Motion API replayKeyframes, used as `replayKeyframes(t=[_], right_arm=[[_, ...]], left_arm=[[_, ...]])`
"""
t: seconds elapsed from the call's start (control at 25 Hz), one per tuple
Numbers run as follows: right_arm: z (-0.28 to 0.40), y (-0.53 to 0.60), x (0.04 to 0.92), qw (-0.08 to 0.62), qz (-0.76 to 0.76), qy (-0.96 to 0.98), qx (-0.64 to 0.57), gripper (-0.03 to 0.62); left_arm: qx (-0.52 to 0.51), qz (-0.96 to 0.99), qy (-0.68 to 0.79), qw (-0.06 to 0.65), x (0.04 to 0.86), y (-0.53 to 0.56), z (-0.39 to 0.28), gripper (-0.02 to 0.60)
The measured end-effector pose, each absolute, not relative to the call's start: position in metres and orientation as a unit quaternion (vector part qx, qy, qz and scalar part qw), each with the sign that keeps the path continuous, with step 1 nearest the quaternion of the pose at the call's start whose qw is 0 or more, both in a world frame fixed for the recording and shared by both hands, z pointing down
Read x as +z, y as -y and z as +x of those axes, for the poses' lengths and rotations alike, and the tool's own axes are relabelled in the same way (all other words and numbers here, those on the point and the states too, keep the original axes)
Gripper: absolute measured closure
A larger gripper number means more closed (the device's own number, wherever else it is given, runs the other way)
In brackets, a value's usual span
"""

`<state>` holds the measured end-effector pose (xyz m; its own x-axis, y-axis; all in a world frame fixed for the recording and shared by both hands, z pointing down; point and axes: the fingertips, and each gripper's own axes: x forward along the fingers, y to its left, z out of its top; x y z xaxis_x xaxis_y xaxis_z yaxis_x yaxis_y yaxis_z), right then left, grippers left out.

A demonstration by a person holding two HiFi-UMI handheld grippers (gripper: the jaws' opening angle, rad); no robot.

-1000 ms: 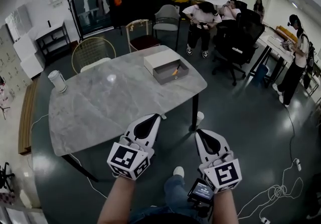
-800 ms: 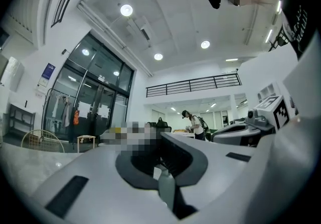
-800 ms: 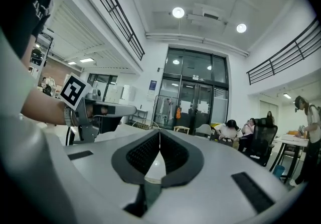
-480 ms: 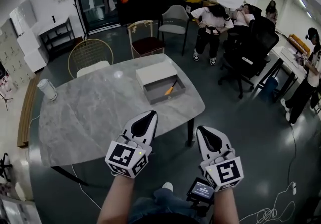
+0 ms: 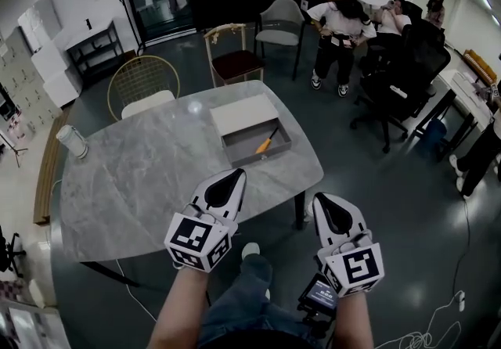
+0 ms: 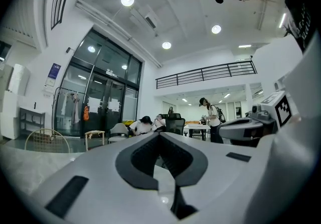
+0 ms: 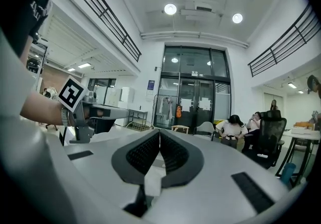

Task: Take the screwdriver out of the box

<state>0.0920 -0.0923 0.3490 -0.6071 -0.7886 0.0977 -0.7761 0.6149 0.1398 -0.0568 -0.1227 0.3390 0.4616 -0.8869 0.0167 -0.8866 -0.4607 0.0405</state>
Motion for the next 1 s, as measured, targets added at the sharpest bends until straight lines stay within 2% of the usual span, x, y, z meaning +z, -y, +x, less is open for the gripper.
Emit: replayKeyframes(t=[0.52,1.0], right_arm=[[0.107,0.209,0.350,0.086,0.453,0.886,-0.043,0.568],[0.097,0.332,0.348,0.106,0.464,0.879,-0.042,0.568]], left_arm=[[0.012,0.862,0.506,0.038,0.352,0.240,-0.048,0.569],[0.002,0.851,0.520,0.072,0.363,0.354,-0.081,0.569]])
